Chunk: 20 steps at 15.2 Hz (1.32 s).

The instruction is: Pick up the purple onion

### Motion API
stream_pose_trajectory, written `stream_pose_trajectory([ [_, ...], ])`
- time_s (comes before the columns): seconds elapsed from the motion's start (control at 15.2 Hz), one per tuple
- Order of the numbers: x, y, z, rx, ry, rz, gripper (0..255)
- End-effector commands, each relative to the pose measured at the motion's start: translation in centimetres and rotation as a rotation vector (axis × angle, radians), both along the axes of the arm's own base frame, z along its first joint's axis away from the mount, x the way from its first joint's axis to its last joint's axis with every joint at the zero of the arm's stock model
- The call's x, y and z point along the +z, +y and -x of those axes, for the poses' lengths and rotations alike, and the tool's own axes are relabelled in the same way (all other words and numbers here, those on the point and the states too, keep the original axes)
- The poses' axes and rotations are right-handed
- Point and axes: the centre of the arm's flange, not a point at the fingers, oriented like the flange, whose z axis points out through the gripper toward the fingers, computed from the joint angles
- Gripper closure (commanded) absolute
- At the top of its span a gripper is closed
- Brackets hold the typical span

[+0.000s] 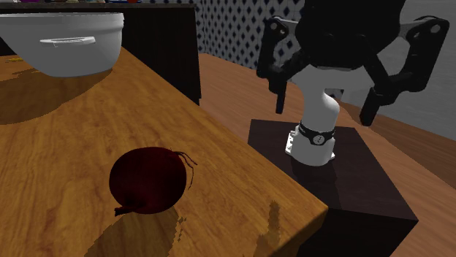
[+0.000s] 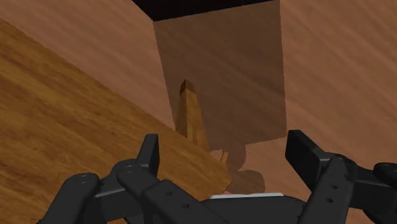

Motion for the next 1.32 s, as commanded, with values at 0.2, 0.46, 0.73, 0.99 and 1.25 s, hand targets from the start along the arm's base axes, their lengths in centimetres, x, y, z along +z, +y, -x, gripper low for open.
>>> stream_pose_trajectory([
  [0.2,0.2,-5.0,-3.8,-0.089,-0.012,0.012,0],
  [0.46,0.4,-9.3,-6.6,-0.159,-0.022,0.021,0],
  [0.73,0.7,-13.8,-9.0,-0.23,-0.032,0.03,0],
  [0.99,0.5,-17.3,-10.6,-0.282,-0.039,0.037,0],
  [1.25,-1.6,-17.3,-10.6,-0.282,-0.039,0.037,0],
])
